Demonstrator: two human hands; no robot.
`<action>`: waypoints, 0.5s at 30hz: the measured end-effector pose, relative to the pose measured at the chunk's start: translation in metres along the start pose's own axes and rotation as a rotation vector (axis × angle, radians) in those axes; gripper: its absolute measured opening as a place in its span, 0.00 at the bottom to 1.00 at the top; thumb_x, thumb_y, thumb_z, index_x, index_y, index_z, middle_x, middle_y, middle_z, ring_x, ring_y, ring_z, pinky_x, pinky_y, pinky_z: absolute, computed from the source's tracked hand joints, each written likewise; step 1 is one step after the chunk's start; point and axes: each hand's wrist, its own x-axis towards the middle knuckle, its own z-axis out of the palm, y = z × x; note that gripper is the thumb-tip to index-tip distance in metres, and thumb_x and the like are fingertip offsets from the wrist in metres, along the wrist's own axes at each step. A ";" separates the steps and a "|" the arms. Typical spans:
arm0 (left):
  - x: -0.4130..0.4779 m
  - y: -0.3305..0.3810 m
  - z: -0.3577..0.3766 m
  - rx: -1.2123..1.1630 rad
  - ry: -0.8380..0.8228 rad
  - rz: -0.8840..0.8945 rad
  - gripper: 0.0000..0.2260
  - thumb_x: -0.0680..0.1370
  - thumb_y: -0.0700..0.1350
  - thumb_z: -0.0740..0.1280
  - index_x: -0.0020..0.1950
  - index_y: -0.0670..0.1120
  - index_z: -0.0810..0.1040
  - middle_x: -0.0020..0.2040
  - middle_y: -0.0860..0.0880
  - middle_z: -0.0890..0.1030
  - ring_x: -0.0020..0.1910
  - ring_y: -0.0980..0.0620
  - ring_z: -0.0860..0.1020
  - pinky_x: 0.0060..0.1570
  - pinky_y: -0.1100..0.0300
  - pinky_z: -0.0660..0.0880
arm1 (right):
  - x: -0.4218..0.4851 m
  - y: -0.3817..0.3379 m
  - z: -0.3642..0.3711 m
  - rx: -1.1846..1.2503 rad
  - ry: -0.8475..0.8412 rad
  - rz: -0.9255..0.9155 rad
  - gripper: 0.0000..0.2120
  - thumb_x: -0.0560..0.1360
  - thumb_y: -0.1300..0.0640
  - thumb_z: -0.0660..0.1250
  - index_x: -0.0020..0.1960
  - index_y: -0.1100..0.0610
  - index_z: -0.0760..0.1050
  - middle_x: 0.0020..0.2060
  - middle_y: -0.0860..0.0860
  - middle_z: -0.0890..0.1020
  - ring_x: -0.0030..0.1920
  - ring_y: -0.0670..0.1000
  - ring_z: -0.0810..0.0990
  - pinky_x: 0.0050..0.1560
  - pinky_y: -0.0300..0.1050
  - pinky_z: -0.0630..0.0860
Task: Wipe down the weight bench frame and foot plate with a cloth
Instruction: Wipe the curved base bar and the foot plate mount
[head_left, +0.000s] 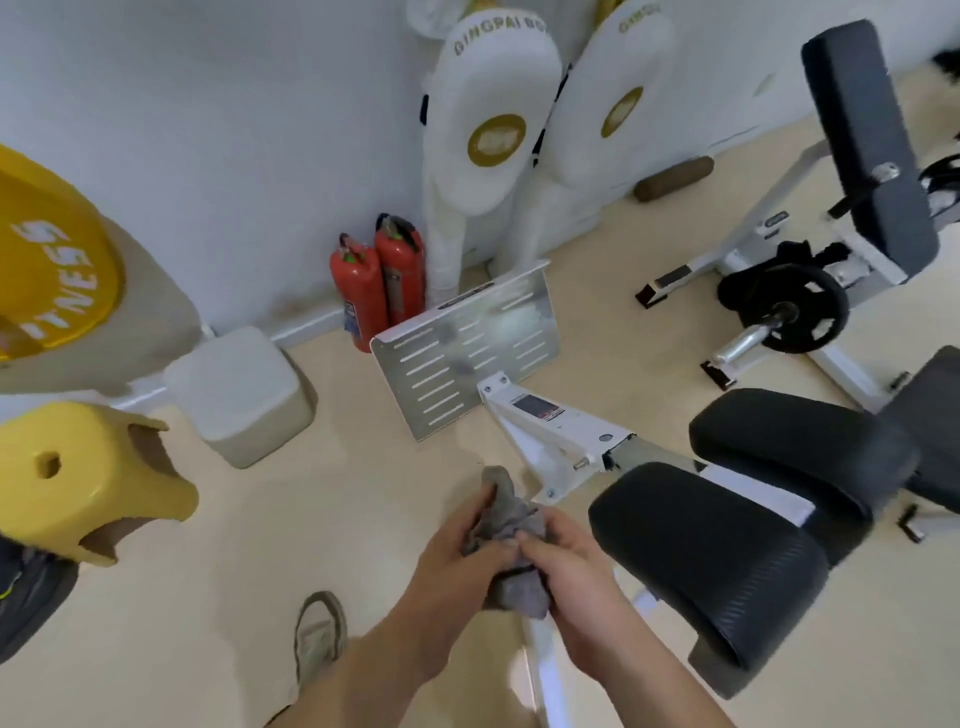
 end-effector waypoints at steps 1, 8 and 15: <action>0.019 0.003 -0.010 0.024 -0.008 0.003 0.22 0.80 0.36 0.69 0.65 0.61 0.80 0.56 0.56 0.86 0.54 0.55 0.85 0.47 0.61 0.81 | 0.014 -0.007 0.012 -0.006 0.007 0.018 0.13 0.80 0.72 0.60 0.57 0.63 0.81 0.50 0.63 0.86 0.51 0.62 0.87 0.55 0.57 0.82; 0.146 0.011 -0.025 0.258 0.162 0.065 0.19 0.80 0.30 0.64 0.50 0.55 0.82 0.41 0.60 0.86 0.40 0.71 0.81 0.40 0.75 0.75 | 0.147 -0.046 0.015 -0.085 0.280 0.006 0.10 0.79 0.58 0.66 0.47 0.56 0.87 0.45 0.57 0.87 0.48 0.56 0.85 0.56 0.55 0.80; 0.275 -0.049 -0.007 0.244 0.309 -0.011 0.09 0.83 0.43 0.64 0.58 0.53 0.81 0.51 0.52 0.85 0.49 0.53 0.83 0.53 0.50 0.82 | 0.306 -0.005 -0.064 -0.555 0.331 -0.139 0.16 0.82 0.49 0.59 0.46 0.59 0.77 0.40 0.55 0.81 0.45 0.60 0.80 0.50 0.55 0.79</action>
